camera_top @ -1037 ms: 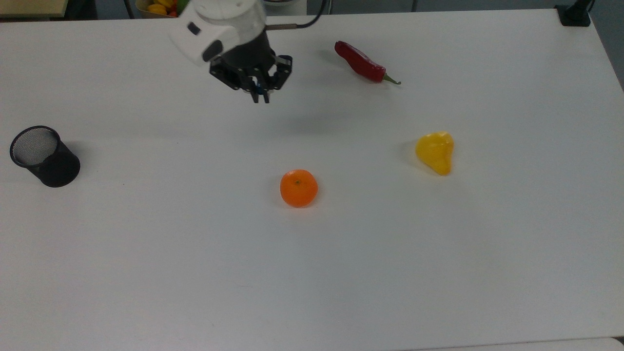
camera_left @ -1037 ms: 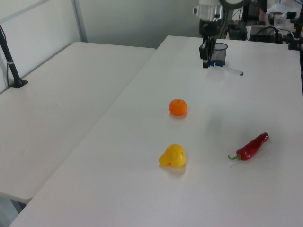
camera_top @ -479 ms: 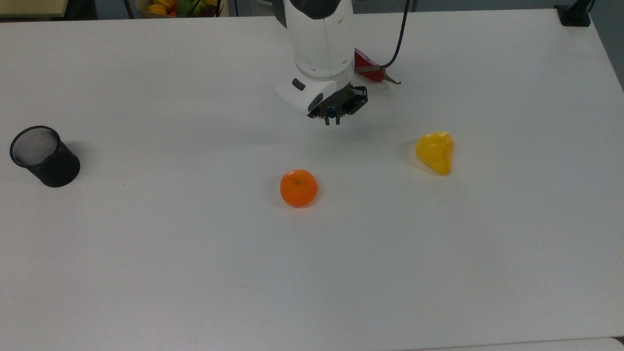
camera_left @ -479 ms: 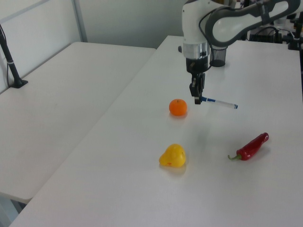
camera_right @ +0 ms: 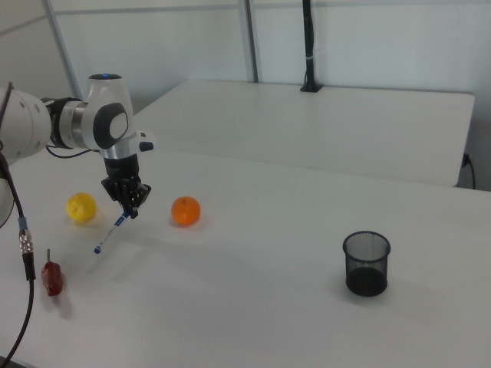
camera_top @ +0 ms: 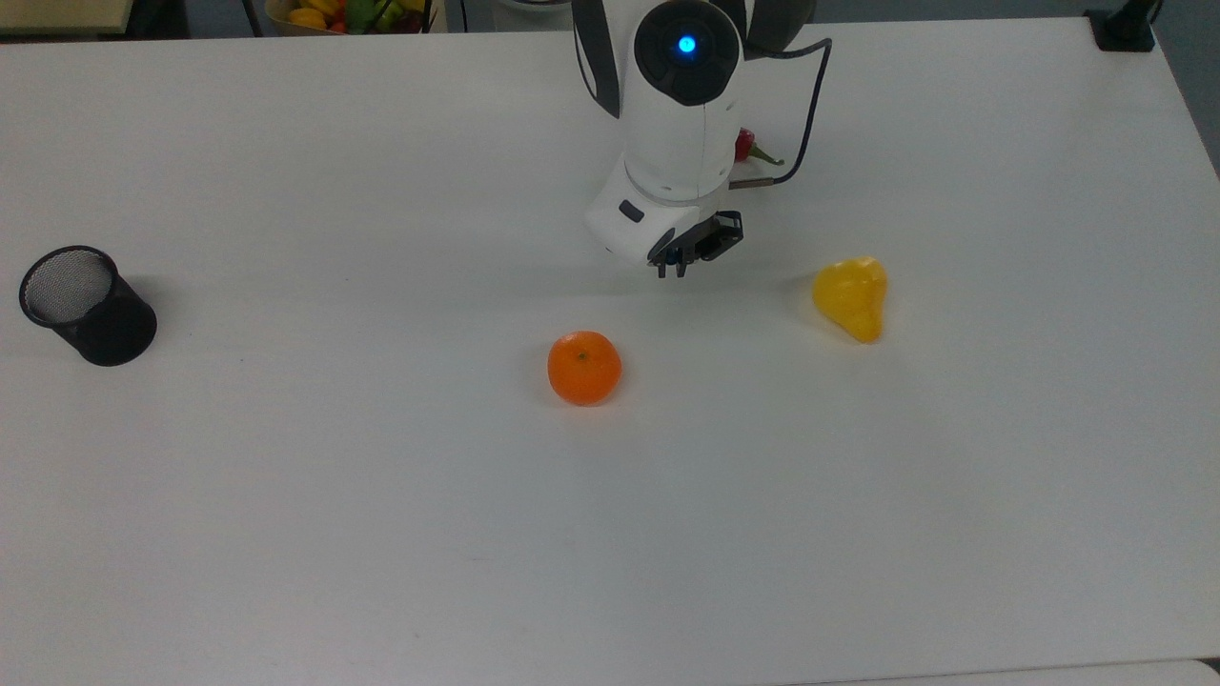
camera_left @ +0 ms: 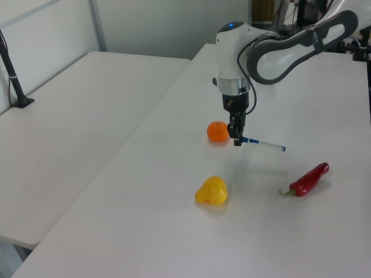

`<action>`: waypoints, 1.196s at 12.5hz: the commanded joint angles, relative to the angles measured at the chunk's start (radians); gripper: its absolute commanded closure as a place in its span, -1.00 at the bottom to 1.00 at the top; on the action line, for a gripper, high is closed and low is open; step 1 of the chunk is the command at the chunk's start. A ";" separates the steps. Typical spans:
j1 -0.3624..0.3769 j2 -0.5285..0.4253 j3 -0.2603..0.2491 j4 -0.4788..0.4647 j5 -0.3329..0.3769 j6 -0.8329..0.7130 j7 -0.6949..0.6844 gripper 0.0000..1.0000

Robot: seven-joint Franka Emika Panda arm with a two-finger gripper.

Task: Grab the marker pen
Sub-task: 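Carry the marker over the table beside the orange, then lower the marker onto the table and open the gripper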

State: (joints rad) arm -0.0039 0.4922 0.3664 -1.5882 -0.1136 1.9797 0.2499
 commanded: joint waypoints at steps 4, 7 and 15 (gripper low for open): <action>0.025 0.009 -0.017 -0.022 -0.060 0.105 0.055 0.28; 0.027 0.009 -0.023 -0.021 -0.067 0.105 0.060 -0.87; -0.043 -0.111 -0.024 0.008 -0.063 -0.050 0.131 -1.00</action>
State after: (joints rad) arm -0.0070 0.4669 0.3521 -1.5718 -0.1756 2.0265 0.3765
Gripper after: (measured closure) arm 0.000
